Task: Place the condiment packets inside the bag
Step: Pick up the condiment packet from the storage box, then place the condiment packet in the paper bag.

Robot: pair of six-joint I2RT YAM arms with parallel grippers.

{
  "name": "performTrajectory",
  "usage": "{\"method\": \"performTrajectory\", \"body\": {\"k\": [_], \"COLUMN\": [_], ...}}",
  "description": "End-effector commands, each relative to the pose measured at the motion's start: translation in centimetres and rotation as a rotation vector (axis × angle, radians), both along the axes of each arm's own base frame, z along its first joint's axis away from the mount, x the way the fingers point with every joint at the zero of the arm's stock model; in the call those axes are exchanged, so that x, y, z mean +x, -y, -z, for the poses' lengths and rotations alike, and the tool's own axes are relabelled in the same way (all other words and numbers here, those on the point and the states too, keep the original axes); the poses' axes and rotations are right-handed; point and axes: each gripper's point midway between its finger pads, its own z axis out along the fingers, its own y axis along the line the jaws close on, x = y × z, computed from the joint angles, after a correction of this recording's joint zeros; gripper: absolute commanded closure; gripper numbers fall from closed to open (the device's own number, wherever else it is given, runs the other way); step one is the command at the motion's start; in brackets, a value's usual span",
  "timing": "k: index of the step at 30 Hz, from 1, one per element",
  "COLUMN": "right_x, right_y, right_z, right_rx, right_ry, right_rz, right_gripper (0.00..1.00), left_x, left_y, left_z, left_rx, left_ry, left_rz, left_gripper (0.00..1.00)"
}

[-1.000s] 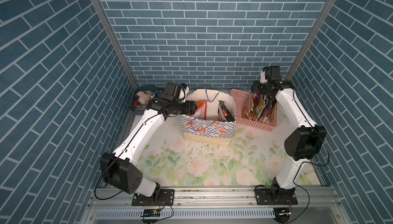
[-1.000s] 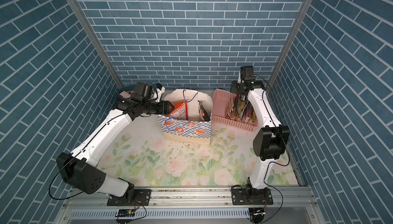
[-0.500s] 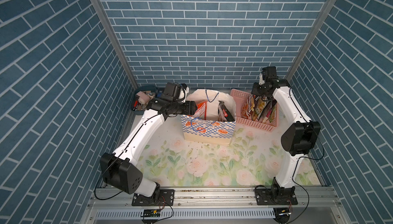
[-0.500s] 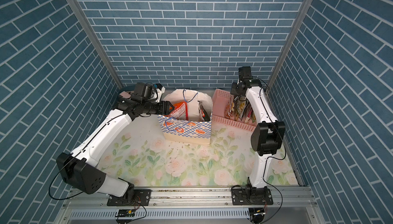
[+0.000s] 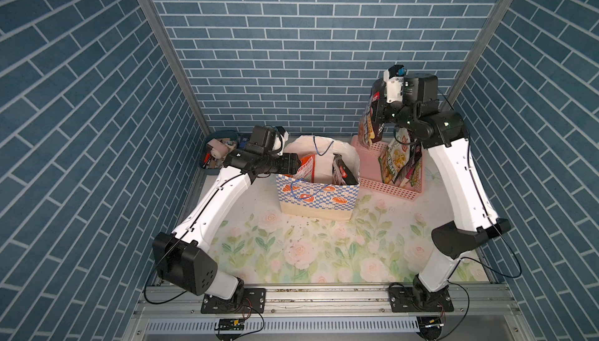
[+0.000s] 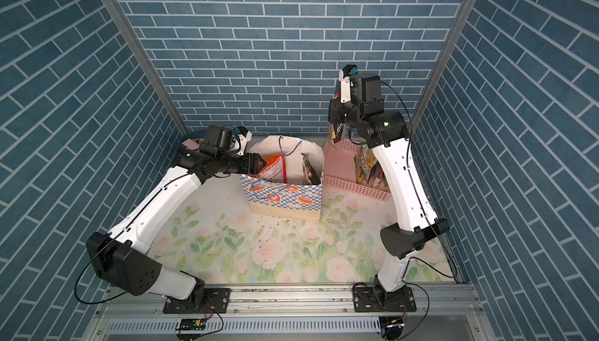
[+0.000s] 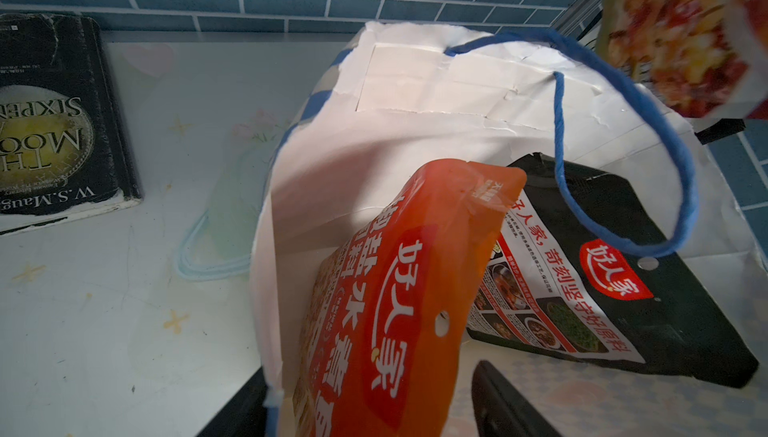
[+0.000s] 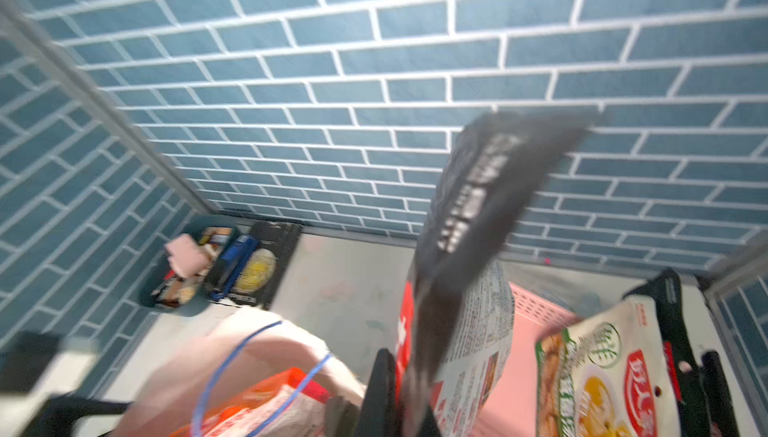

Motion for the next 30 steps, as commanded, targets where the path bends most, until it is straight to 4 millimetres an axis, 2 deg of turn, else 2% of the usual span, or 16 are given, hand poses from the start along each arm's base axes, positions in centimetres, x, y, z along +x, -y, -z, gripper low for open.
{"method": "performTrajectory", "body": {"k": [1, 5, 9, 11, 21, 30], "right_x": [-3.9, -7.5, -9.8, -9.9, -9.1, -10.7], "right_y": [-0.9, -2.9, -5.5, -6.3, -8.7, -10.9], "right_z": [-8.0, -11.3, -12.2, -11.7, -6.5, -3.5], "right_rx": [0.077, 0.156, 0.194, 0.189, 0.129, 0.087], "right_ry": [0.262, 0.369, 0.396, 0.383, 0.27, 0.224], "right_rz": [-0.079, -0.215, -0.368, -0.394, -0.452, -0.599], "right_gripper": [1.0, 1.0, 1.0, 1.0, 1.0, 1.0], "left_x": [-0.3, -0.4, -0.4, -0.4, -0.3, -0.3], "left_y": [0.0, -0.1, -0.1, -0.1, -0.2, -0.2], "left_z": [0.0, 0.4, 0.6, 0.7, 0.7, 0.5], "left_rx": [0.004, 0.007, 0.004, 0.004, 0.007, 0.006], "left_ry": [0.008, 0.003, 0.0, -0.003, -0.002, 0.001], "left_rz": [0.003, 0.0, -0.005, -0.007, -0.011, -0.011], "left_gripper": [0.24, 0.24, 0.24, 0.24, 0.24, 0.24]}}
